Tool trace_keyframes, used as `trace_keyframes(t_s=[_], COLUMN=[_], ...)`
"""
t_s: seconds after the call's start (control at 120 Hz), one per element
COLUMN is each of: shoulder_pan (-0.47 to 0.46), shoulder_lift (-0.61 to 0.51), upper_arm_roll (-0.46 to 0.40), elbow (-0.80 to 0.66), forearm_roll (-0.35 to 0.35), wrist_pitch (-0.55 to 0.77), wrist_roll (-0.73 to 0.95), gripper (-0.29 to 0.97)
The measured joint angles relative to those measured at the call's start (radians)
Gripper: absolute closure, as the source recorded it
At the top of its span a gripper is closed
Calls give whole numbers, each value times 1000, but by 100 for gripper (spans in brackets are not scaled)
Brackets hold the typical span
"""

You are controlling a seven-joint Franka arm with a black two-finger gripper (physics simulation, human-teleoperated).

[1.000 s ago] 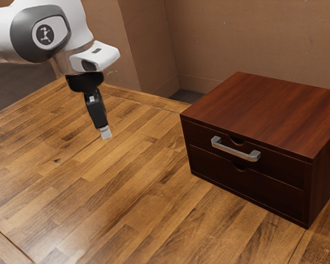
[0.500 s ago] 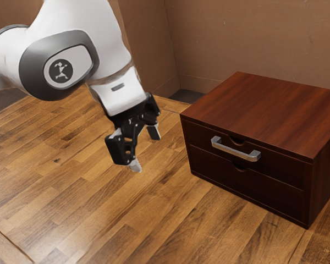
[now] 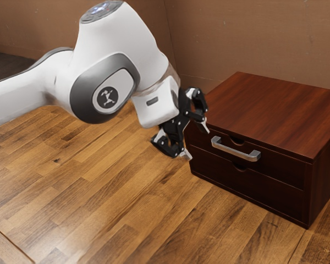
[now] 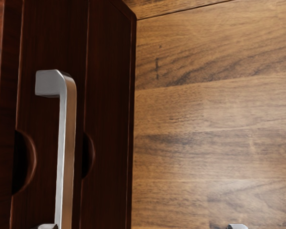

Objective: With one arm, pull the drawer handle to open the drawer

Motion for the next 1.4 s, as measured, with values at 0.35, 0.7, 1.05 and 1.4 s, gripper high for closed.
trace_keyframes(t_s=[0.35,0.7,1.05,1.4], shoulder_pan=[20,13,0,-34], shoulder_lift=[74,103,151,-7], upper_arm_roll=[0,1,2,9], elbow=[15,9,-12,-247], forearm_roll=[-41,-45,-77,-78], wrist_pitch=[89,212,256,301], wrist_roll=[72,118,147,157], gripper=[50,53,62,76])
